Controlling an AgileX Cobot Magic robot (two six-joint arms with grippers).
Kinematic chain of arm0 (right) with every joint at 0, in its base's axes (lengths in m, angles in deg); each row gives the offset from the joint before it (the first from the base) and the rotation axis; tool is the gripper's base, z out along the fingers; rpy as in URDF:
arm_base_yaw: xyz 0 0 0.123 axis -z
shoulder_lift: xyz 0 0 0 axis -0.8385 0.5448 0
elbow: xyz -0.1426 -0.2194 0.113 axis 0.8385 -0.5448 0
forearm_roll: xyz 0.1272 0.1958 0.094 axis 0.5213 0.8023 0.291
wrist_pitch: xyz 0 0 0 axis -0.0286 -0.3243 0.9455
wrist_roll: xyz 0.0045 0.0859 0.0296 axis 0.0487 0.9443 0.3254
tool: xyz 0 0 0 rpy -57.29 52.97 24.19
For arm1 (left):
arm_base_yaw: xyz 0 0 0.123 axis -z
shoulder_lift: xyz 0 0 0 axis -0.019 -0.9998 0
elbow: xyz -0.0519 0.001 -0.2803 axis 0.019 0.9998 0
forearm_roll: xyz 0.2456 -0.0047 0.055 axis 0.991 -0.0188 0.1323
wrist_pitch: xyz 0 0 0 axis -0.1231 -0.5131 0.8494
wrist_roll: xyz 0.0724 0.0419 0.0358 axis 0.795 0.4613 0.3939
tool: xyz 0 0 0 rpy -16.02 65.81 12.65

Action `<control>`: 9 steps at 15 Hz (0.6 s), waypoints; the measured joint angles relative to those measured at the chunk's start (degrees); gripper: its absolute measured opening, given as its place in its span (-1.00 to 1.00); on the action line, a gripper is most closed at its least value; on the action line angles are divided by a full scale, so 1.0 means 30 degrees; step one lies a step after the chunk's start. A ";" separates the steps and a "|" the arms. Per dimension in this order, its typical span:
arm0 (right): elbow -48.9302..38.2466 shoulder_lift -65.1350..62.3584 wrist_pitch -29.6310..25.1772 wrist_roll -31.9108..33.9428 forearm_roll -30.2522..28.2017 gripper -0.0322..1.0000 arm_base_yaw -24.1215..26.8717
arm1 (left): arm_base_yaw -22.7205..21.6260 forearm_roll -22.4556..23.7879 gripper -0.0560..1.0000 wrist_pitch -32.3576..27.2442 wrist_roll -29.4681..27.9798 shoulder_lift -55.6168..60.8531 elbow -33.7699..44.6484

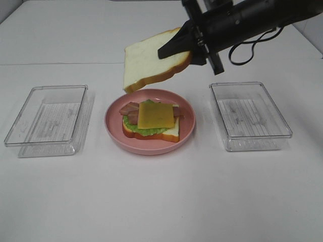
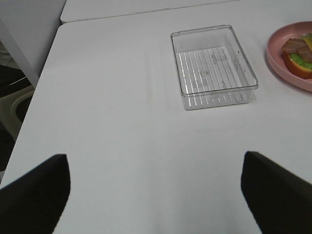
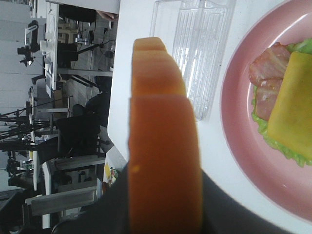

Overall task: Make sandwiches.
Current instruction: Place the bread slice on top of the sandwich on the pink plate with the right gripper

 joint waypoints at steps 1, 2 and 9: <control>0.0000 0.1585 0.0344 -0.0325 0.0726 -0.49 -0.0382 | 0.0000 0.0000 0.75 0.0000 0.0000 0.0000 0.0000; 0.0000 0.2273 0.0497 -0.0649 0.1050 -0.49 -0.0401 | 0.0000 0.0000 0.75 0.0000 0.0000 0.0000 0.0000; 0.1356 0.4927 0.0726 -0.0936 0.1451 -0.49 -0.0439 | 0.0000 0.0000 0.75 0.0000 0.0000 0.0000 0.0000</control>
